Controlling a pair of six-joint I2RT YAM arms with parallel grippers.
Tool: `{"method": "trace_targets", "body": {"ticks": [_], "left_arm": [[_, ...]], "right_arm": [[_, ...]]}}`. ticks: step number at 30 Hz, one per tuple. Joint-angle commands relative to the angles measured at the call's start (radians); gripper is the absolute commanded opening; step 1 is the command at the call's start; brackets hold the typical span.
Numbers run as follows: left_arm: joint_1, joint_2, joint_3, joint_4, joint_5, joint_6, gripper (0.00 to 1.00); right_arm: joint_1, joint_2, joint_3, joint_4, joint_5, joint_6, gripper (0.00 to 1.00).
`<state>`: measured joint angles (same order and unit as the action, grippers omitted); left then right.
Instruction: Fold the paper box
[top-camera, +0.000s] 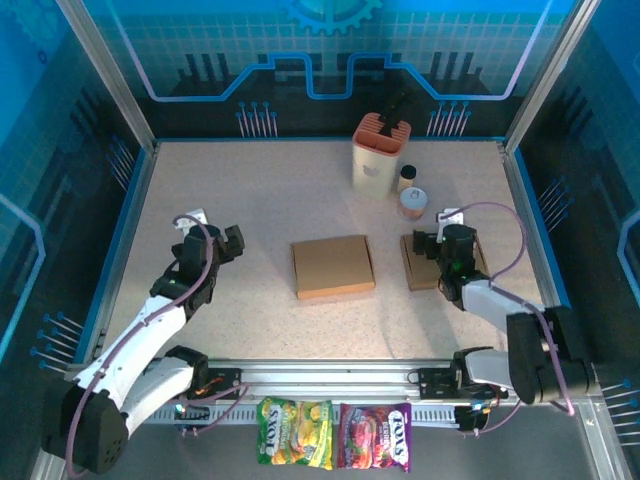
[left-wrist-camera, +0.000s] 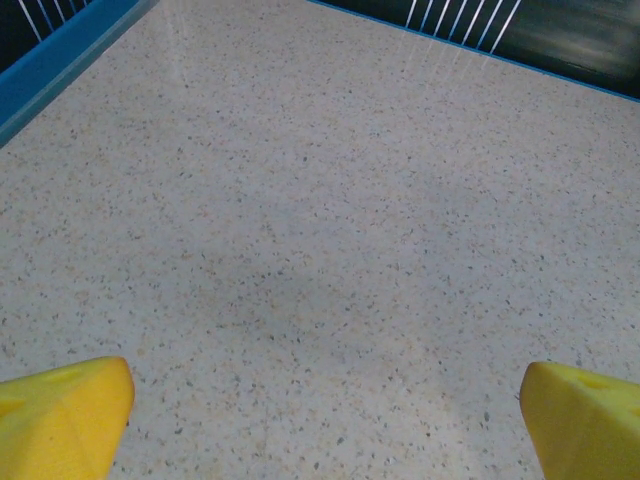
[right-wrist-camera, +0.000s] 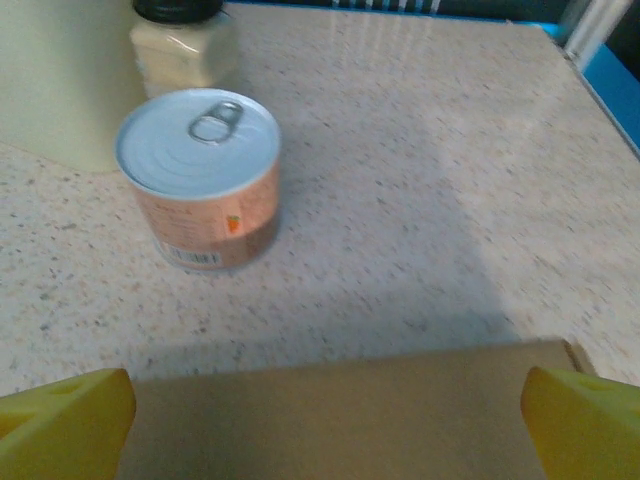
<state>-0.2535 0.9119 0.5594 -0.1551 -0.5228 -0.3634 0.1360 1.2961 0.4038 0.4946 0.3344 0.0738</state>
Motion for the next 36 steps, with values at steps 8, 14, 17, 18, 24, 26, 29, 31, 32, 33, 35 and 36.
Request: {"method": "trace_targets", "body": {"ticks": [8,14,17,18,24,26,29,31,32,33,35,36], "left_arm": [[0.047,0.066,-0.042,0.155,0.089,0.108,0.99],[0.096,0.153,-0.04,0.204,0.188,0.192,0.99],[0.127,0.255,-0.026,0.267,0.233,0.243,0.99],[0.141,0.295,-0.013,0.281,0.253,0.245,0.99],[0.236,0.479,-0.044,0.562,0.349,0.203,0.99],[0.269,0.512,-0.029,0.603,0.427,0.21,0.99],[0.272,0.535,-0.03,0.671,0.464,0.291,0.99],[0.272,0.528,-0.09,0.807,0.487,0.337,0.99],[0.272,0.55,-0.154,0.944,0.454,0.33,0.99],[0.272,0.592,-0.225,1.107,0.414,0.313,0.99],[0.271,0.669,-0.308,1.369,0.39,0.321,0.99],[0.27,0.634,-0.303,1.293,0.39,0.312,0.99]], "right_arm": [[-0.101,0.224,-0.14,0.613,-0.145,0.008,1.0],[-0.066,0.24,-0.091,0.554,-0.074,-0.018,1.0],[-0.065,0.24,-0.089,0.55,-0.074,-0.018,1.0],[-0.067,0.239,-0.089,0.543,-0.075,-0.017,1.0],[-0.047,0.246,-0.032,0.448,-0.083,-0.048,1.0],[-0.046,0.246,-0.029,0.444,-0.084,-0.047,1.0],[-0.047,0.247,-0.029,0.447,-0.083,-0.049,1.0],[-0.047,0.247,-0.029,0.447,-0.084,-0.049,1.0],[-0.046,0.247,-0.029,0.446,-0.084,-0.048,1.0],[-0.046,0.247,-0.031,0.448,-0.084,-0.049,1.0],[-0.046,0.248,-0.031,0.45,-0.083,-0.048,1.0],[-0.045,0.247,-0.031,0.449,-0.082,-0.049,1.0]]}}
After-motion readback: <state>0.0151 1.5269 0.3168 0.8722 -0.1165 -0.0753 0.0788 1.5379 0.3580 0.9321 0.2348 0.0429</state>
